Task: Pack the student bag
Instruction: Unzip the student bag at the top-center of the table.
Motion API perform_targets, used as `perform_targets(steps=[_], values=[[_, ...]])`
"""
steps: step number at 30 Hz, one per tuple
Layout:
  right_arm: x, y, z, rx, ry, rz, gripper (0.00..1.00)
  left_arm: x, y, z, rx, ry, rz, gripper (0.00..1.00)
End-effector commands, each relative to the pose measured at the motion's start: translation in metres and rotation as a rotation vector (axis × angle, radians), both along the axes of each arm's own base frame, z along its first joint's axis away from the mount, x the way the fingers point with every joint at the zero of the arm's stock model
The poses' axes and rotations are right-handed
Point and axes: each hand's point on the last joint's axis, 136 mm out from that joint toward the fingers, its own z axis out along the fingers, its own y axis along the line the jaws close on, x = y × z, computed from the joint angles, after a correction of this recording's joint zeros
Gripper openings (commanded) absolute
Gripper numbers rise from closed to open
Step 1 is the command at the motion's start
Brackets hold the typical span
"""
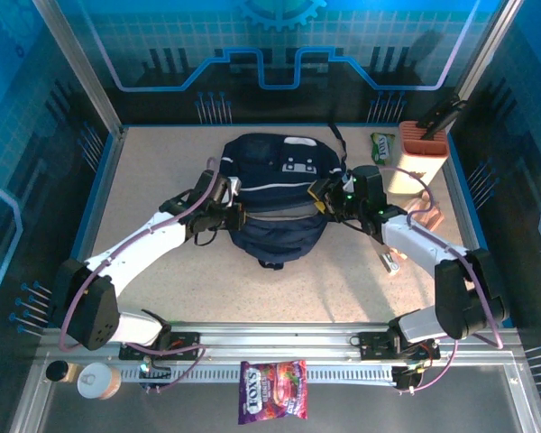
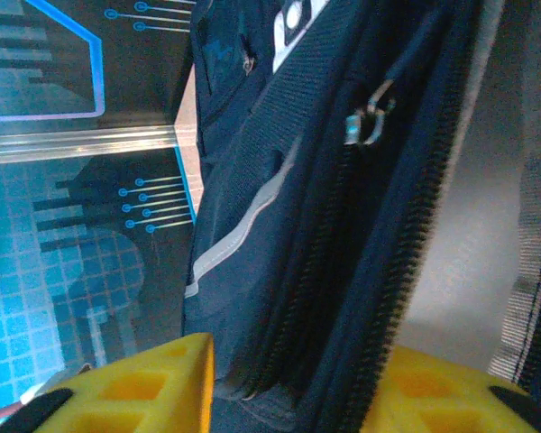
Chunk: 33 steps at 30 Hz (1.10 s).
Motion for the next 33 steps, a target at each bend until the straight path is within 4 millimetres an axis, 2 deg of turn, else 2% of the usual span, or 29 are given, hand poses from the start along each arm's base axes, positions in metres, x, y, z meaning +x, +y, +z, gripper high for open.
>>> perform_targets(steps=[1,5,10,14,17,19,20,28,33], values=[[-0.002,0.005,0.012,0.006,-0.038,-0.061,0.49,0.001,-0.018,0.026,-0.055,-0.079,-0.08,0.0],[-0.014,0.023,0.006,-0.001,0.013,-0.101,0.53,-0.003,-0.036,0.032,-0.067,-0.094,-0.128,0.0],[-0.028,0.041,-0.007,-0.036,0.082,-0.172,0.55,-0.01,-0.056,0.029,-0.076,-0.087,-0.176,0.0],[-0.03,0.044,-0.011,-0.058,0.099,-0.229,0.56,-0.012,-0.059,0.025,-0.064,-0.08,-0.186,0.0],[-0.026,0.046,-0.008,-0.069,0.088,-0.237,0.56,-0.013,-0.058,0.023,-0.053,-0.08,-0.19,0.0],[-0.024,0.045,-0.013,-0.088,0.089,-0.237,0.54,-0.014,-0.056,0.023,-0.04,-0.081,-0.192,0.0],[-0.019,0.049,-0.002,-0.076,0.07,-0.234,0.52,-0.014,-0.054,0.022,-0.03,-0.081,-0.194,0.0],[-0.006,0.04,0.01,-0.095,0.008,-0.192,0.17,-0.021,-0.029,0.02,0.046,-0.021,-0.173,0.0],[-0.003,0.027,0.023,-0.101,-0.041,-0.158,0.1,-0.022,-0.002,0.014,0.072,0.053,-0.126,0.0]])
